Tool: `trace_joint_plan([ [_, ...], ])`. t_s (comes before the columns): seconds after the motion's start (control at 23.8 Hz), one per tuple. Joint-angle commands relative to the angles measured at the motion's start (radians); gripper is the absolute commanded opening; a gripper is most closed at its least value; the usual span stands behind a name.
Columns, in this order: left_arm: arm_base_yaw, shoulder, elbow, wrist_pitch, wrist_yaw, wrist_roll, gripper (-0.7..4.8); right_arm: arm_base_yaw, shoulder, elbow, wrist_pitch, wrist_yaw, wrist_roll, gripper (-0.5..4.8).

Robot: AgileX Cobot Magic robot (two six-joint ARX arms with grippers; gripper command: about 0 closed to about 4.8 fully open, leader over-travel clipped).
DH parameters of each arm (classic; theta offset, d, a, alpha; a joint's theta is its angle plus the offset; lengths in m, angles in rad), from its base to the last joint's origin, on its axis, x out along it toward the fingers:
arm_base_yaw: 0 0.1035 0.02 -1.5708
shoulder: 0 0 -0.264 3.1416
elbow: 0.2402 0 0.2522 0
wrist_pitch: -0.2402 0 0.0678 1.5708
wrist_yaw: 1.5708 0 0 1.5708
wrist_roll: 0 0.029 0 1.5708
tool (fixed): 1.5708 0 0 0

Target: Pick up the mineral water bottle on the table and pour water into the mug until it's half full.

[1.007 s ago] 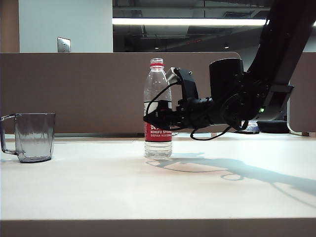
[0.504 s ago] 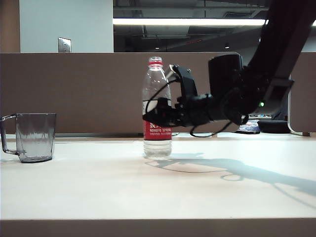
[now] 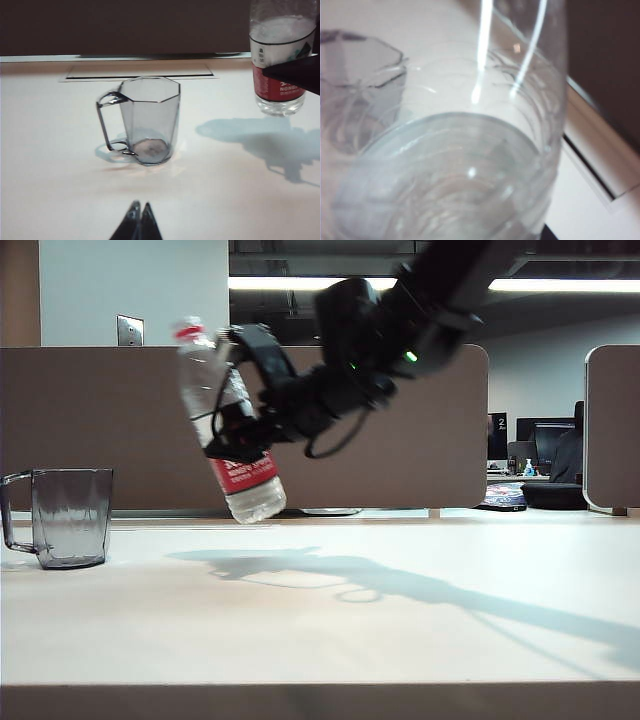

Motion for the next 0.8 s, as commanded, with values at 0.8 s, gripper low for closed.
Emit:
trace_joint_plan([
  [0.8, 0.015, 0.0, 0.003, 0.013, 0.004, 0.0, -0.05, 0.135, 0.183, 0.304, -0.041, 0.364, -0.414, 3.09],
])
